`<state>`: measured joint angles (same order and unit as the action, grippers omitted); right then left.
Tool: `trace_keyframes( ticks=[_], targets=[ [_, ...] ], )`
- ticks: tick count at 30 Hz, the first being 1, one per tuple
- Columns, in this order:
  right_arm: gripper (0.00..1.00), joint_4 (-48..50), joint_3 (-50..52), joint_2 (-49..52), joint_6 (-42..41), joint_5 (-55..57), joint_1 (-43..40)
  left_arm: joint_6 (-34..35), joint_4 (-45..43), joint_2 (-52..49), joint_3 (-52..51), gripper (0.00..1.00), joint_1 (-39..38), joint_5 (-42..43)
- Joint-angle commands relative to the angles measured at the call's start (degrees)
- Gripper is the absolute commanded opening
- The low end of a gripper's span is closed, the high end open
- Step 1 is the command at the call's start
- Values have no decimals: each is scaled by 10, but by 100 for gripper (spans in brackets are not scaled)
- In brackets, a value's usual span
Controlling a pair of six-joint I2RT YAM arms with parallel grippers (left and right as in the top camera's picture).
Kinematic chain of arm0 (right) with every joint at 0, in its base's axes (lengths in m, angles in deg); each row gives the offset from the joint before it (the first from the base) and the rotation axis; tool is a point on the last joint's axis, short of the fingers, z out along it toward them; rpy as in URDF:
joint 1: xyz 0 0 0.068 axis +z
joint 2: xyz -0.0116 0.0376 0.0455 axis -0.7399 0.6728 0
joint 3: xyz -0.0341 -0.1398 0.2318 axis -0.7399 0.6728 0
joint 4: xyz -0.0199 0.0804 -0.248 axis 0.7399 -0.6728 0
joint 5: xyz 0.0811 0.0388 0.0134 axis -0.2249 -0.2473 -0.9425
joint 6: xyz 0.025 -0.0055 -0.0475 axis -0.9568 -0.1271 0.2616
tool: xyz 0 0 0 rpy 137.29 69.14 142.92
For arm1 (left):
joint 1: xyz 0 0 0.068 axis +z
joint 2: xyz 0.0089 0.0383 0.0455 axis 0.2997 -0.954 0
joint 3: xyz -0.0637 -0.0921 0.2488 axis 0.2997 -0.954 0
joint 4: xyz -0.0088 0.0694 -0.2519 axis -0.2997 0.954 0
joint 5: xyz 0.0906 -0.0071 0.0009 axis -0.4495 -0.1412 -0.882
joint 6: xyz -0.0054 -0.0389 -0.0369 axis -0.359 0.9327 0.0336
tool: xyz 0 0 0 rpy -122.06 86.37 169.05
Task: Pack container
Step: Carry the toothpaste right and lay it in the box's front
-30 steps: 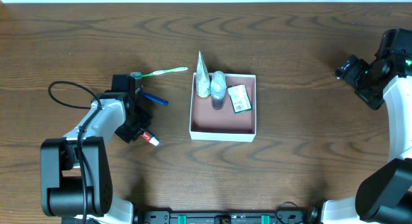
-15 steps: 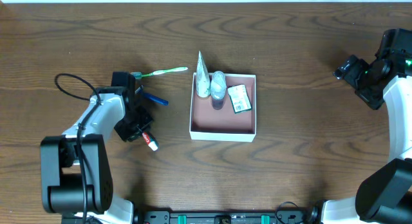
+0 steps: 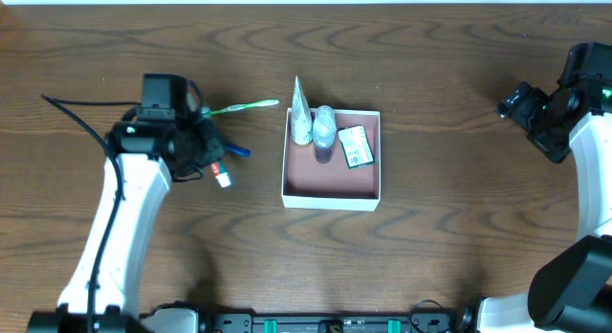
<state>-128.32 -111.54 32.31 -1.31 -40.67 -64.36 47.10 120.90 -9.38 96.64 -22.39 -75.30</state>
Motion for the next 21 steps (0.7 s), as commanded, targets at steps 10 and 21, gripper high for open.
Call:
trace_keyframes(
  ticks=[10,21],
  targets=[
    [99,-1,0,3,0,-2,4,-82,-78,30,9,15,-214,-72],
    [99,-1,0,3,0,-2,4,-89,-224,26,9,15,-360,-206]
  ],
)
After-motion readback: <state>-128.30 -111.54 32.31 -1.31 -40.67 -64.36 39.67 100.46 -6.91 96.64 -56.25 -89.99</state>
